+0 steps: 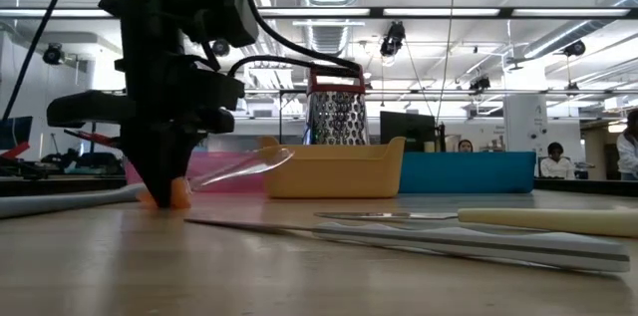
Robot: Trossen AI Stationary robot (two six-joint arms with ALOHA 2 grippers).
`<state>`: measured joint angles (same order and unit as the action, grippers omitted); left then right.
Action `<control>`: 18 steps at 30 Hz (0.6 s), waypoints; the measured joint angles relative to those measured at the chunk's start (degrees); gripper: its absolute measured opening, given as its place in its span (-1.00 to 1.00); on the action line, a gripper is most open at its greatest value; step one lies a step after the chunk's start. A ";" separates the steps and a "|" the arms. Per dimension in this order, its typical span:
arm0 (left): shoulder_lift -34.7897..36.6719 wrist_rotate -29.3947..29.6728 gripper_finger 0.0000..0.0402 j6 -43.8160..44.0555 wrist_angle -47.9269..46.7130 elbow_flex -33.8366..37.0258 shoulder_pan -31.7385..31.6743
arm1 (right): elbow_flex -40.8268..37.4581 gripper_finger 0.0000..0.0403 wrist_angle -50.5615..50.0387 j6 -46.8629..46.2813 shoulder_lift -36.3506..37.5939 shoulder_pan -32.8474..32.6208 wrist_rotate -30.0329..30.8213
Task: Pick & Place Kitchen Items
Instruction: Put the orange spatula into the yellow bin
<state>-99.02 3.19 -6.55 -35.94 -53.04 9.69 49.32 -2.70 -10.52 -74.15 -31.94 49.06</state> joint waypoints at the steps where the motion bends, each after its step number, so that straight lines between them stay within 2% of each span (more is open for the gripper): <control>1: 0.03 0.04 -0.86 -0.15 -0.17 -0.03 -0.04 | 0.00 -0.57 0.00 0.00 0.00 -0.01 0.00; 8: 1.07 2.35 -0.86 0.00 -7.19 -4.46 -0.11 | -0.04 -0.64 0.00 0.00 0.00 0.00 0.00; 11: 2.33 3.45 -0.86 0.09 -13.02 -7.48 -0.23 | -0.04 -0.66 -0.02 0.00 0.00 0.00 0.00; 18: 3.52 13.96 -0.86 -0.24 -21.53 -17.29 -0.24 | -0.20 -0.58 -0.08 0.00 0.00 -0.02 0.02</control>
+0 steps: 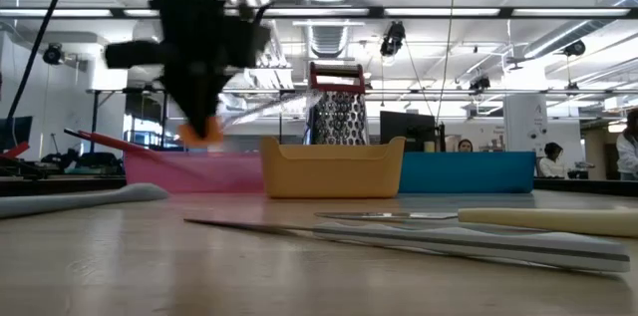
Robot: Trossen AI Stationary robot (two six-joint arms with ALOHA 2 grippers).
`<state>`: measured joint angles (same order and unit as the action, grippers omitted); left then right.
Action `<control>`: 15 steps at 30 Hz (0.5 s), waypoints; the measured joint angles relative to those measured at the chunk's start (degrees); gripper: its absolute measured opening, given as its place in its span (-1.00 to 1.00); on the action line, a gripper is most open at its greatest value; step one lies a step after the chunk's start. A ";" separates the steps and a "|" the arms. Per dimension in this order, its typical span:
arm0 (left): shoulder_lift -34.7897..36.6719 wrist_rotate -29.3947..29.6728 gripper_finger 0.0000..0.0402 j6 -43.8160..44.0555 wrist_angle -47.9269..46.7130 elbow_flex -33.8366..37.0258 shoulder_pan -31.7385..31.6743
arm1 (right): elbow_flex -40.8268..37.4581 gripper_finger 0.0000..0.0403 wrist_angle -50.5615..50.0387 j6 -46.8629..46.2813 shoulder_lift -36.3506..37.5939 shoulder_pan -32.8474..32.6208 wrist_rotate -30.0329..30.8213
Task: Pick & Place Kitchen Items
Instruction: Put the orange spatula into the yellow bin
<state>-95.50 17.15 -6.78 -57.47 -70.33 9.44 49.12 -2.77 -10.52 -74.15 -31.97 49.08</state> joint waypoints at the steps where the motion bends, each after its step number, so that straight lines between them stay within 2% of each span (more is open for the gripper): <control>1: 0.05 1.21 -0.86 -0.72 -0.05 -1.38 -0.14 | -0.02 -0.56 0.03 -0.02 0.00 0.02 0.00; 9: 0.15 7.45 -0.86 -5.06 0.03 -9.44 -3.36 | -0.17 -0.44 0.05 0.07 0.00 -0.02 -0.02; 15: 0.15 7.82 -0.86 -8.20 1.29 -13.02 -7.95 | -0.17 -0.41 0.03 0.19 0.00 -0.02 -0.01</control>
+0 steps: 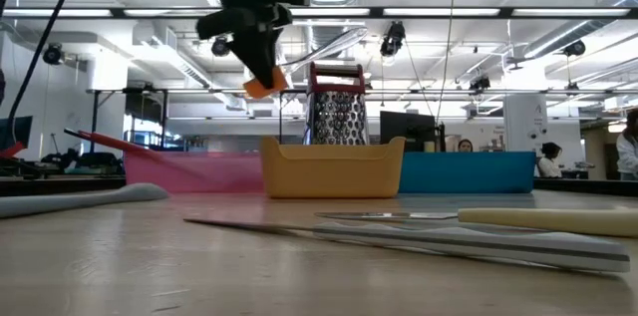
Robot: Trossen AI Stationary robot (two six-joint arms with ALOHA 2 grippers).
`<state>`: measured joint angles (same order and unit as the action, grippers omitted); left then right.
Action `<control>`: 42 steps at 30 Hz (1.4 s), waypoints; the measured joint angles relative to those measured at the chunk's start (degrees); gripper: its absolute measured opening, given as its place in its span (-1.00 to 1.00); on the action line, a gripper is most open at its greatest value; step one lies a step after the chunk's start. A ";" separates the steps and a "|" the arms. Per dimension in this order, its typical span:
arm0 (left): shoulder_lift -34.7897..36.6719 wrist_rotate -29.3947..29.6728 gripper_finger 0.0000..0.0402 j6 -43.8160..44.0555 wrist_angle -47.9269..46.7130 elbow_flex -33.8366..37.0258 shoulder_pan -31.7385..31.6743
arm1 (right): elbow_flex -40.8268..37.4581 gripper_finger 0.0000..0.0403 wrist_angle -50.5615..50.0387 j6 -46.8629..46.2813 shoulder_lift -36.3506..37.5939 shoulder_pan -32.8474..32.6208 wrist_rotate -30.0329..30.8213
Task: Pick & Place Kitchen Items
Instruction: Put the orange spatula into the yellow bin
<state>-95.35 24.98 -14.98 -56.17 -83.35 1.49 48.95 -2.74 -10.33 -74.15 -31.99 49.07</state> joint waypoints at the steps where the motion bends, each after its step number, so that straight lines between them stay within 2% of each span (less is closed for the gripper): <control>1: 0.00 -0.38 -0.86 -0.02 0.12 -0.53 -0.88 | 0.00 -0.41 0.00 0.01 0.00 0.00 0.01; 11: -0.02 -8.22 -0.86 -0.42 6.97 -1.54 -9.61 | 0.00 -0.56 -0.10 0.44 0.00 0.00 -0.01; 20: -0.04 -10.92 -0.86 -0.44 10.41 -0.76 -11.16 | 0.00 -0.66 -0.28 0.47 0.00 0.00 -0.01; 28: -1.74 -10.98 -0.86 -0.35 12.29 -0.75 -11.27 | 0.00 -0.53 -0.28 0.44 0.00 0.00 -0.01; 35: -7.32 -11.08 -0.86 -0.17 12.79 -0.73 -12.81 | -0.02 -0.42 -0.50 0.25 0.00 0.00 -0.01; 42: -12.53 -13.69 -0.86 -0.02 12.84 -0.73 -14.80 | -0.02 -0.33 -0.52 0.40 0.00 0.00 -0.01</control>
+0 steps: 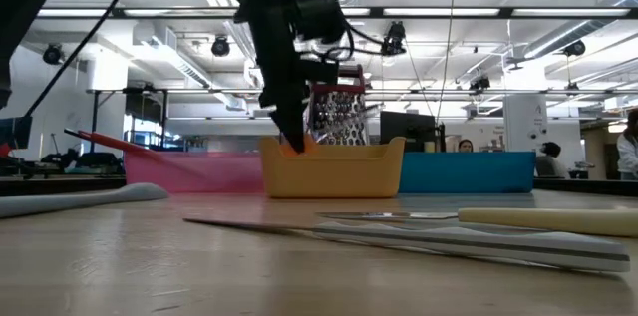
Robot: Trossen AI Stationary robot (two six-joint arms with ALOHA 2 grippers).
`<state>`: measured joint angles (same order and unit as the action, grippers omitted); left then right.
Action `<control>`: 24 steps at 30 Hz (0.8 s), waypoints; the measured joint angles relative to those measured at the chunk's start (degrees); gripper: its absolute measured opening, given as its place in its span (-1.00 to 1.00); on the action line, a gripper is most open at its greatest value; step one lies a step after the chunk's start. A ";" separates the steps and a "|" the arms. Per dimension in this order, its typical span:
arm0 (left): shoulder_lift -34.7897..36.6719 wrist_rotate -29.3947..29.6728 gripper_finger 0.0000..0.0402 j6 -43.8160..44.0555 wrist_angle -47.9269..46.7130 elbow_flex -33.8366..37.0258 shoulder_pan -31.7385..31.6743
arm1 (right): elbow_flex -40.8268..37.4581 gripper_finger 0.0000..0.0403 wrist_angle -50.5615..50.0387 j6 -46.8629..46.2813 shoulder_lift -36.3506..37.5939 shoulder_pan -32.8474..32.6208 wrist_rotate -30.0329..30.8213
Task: Pick & Place Kitchen Items
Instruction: Put the orange spatula into the yellow bin
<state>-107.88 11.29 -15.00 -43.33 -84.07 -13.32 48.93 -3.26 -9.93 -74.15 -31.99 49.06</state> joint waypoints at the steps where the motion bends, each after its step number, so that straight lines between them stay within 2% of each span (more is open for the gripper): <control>1: -0.74 0.04 -0.86 0.01 0.07 0.00 -0.11 | 0.00 -0.32 0.00 0.00 0.00 0.00 0.00; 14: -7.23 0.25 -0.86 -1.42 -0.16 -2.53 -0.46 | 0.00 -0.24 -0.50 -0.20 0.00 0.00 0.00; 24: -7.80 2.42 -0.86 -2.60 -2.82 -3.80 -0.53 | 0.00 -0.40 -0.97 -0.37 0.02 0.00 0.00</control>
<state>-115.68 13.71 -17.61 -46.15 -87.88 -13.85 48.93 -4.23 -10.31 -74.13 -31.99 49.06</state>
